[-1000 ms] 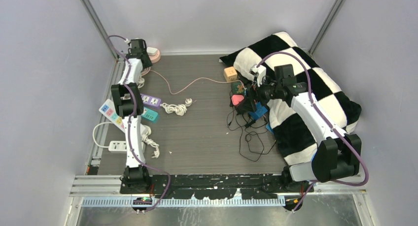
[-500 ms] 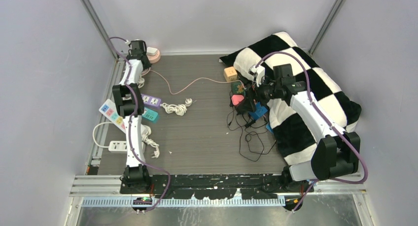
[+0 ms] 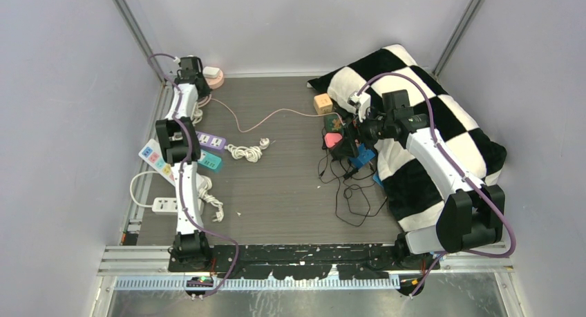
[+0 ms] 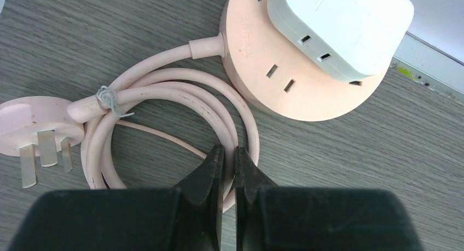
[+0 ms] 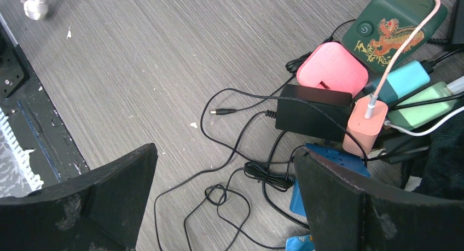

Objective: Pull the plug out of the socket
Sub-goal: Move the socket to the corner of the board.

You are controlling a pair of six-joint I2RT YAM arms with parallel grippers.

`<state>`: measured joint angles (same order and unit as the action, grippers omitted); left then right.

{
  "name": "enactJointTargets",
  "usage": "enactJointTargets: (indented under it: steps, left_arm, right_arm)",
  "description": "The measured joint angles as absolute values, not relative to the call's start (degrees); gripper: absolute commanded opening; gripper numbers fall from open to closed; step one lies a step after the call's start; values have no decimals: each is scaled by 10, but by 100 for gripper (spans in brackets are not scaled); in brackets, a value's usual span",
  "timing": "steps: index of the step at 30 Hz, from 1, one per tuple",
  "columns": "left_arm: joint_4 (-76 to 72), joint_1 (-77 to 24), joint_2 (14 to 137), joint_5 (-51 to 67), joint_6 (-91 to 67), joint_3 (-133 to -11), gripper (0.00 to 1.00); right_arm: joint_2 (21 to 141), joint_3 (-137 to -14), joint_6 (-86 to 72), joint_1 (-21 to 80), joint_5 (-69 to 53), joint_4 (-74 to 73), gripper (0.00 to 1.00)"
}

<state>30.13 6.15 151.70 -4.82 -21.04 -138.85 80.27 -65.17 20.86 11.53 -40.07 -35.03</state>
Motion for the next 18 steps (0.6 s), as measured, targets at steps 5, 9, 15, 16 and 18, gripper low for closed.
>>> enactJointTargets:
  steps: [5, 9, 15, 16, 18]
  left_arm:
    - [300, 66, 1512, -17, -223, -1383, 0]
    - [300, 62, 1488, 6, -229, -1359, 0]
    - [295, 49, 1442, 44, -252, -1313, 0]
    - [293, 45, 1435, 49, -254, -1303, 0]
    - [288, 38, 1424, 58, -260, -1287, 0]
  right_arm:
    - [803, -652, 209, 115, -401, -350, 99]
    - [803, -652, 209, 115, -401, -350, 100]
    - [803, -652, 209, 115, -399, -352, 100]
    - [803, -652, 209, 115, -399, -352, 100]
    - [803, -652, 209, 115, -399, -352, 100]
